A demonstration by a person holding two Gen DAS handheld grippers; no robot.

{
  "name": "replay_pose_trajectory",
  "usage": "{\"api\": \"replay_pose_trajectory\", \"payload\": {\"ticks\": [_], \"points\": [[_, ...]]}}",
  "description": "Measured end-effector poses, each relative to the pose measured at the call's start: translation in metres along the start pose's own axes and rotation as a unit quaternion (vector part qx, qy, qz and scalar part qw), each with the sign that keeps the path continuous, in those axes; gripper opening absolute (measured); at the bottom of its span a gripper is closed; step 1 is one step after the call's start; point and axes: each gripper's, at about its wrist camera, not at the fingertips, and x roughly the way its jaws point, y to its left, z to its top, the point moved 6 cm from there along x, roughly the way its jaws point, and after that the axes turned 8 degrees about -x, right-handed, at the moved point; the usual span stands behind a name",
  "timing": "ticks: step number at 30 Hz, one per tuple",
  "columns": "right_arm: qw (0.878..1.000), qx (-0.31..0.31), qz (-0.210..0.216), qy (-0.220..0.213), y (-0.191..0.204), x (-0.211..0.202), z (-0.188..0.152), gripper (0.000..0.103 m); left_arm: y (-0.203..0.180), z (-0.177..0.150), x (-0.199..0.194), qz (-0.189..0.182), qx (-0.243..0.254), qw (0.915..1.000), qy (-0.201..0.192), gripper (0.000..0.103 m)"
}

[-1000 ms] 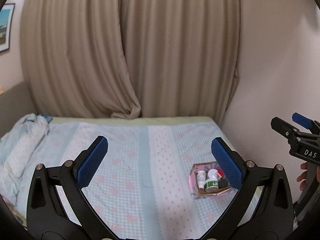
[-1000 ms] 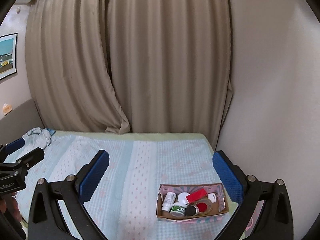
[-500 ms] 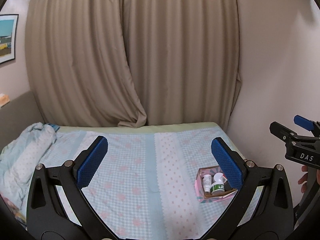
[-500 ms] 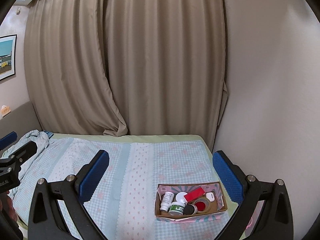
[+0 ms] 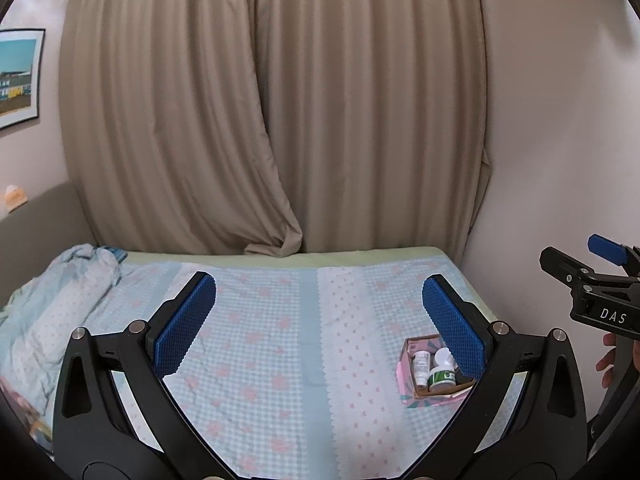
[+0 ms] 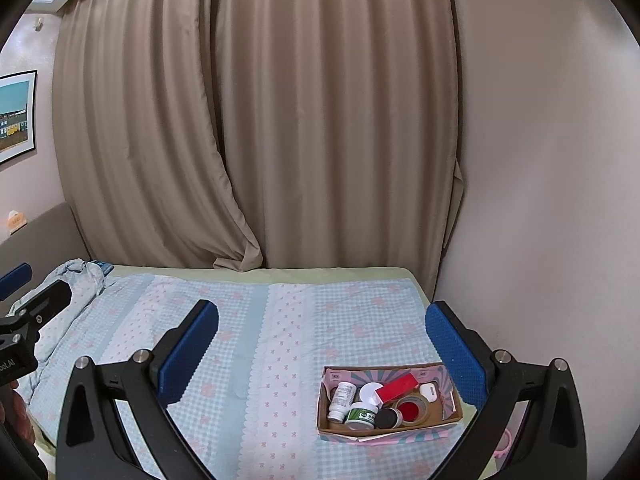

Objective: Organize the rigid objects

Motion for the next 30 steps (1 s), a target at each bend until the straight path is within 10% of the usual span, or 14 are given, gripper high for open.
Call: {"api": "replay_pose_trajectory", "payload": {"ticks": [30], "points": [[1.000, 0.004, -0.005, -0.005, 0.005, 0.005, 0.007, 0.103, 0.005, -0.001, 0.012, 0.025, 0.006, 0.9996, 0.007, 0.103]]}}
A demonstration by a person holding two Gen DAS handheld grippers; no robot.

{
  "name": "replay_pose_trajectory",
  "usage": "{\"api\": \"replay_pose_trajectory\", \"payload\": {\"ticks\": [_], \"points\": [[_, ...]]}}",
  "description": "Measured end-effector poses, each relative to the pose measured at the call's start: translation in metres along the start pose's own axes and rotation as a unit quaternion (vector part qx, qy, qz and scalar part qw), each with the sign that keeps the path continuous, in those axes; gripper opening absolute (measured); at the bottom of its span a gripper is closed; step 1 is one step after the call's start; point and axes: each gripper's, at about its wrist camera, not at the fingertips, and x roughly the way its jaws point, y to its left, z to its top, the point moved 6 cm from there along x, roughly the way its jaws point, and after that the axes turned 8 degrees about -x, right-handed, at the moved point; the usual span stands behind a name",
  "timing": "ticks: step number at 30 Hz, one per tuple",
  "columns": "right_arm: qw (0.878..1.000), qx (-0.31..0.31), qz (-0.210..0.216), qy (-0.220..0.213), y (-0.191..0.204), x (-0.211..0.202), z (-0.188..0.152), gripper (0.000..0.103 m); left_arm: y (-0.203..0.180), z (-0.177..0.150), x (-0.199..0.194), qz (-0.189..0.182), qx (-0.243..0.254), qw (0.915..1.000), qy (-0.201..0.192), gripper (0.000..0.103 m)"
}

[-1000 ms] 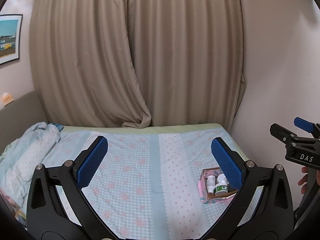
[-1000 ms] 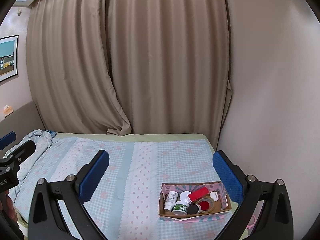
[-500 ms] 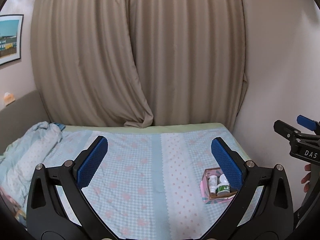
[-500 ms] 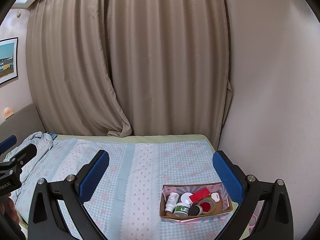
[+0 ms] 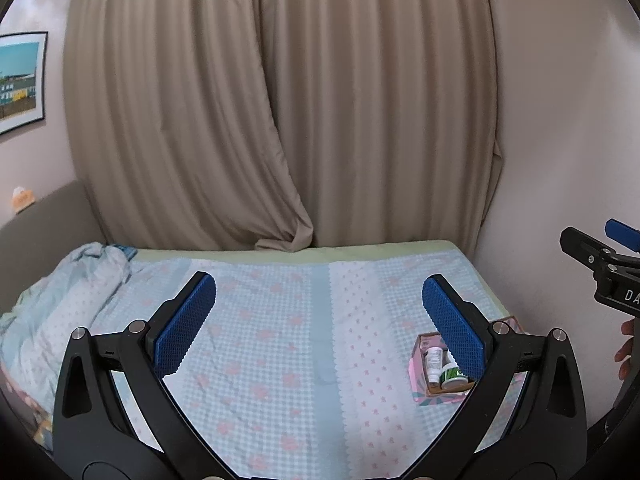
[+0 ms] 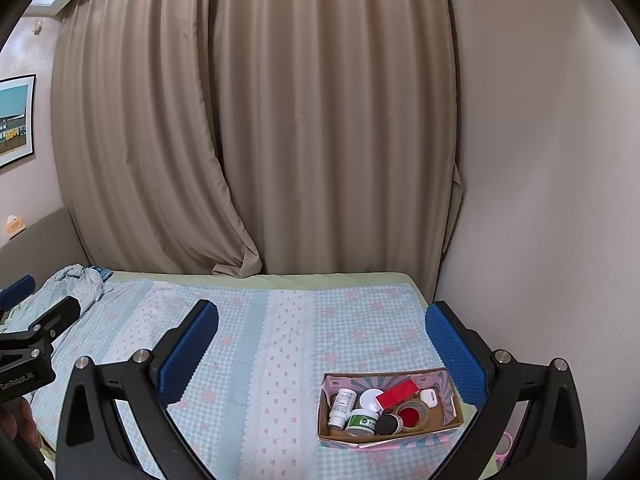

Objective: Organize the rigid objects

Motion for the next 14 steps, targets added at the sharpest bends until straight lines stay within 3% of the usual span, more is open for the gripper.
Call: {"api": "replay_pose_trajectory", "payload": {"ticks": [8, 14], "points": [[1.000, 0.001, 0.000, 0.003, 0.003, 0.004, 0.001, 0.103, 0.008, 0.004, -0.001, 0.040, -0.002, 0.9988, -0.027, 0.103], [1.000, -0.001, -0.002, 0.014, 0.012, 0.010, 0.006, 0.103, 0.016, 0.002, 0.007, 0.025, -0.012, 0.9994, -0.018, 0.103]]}}
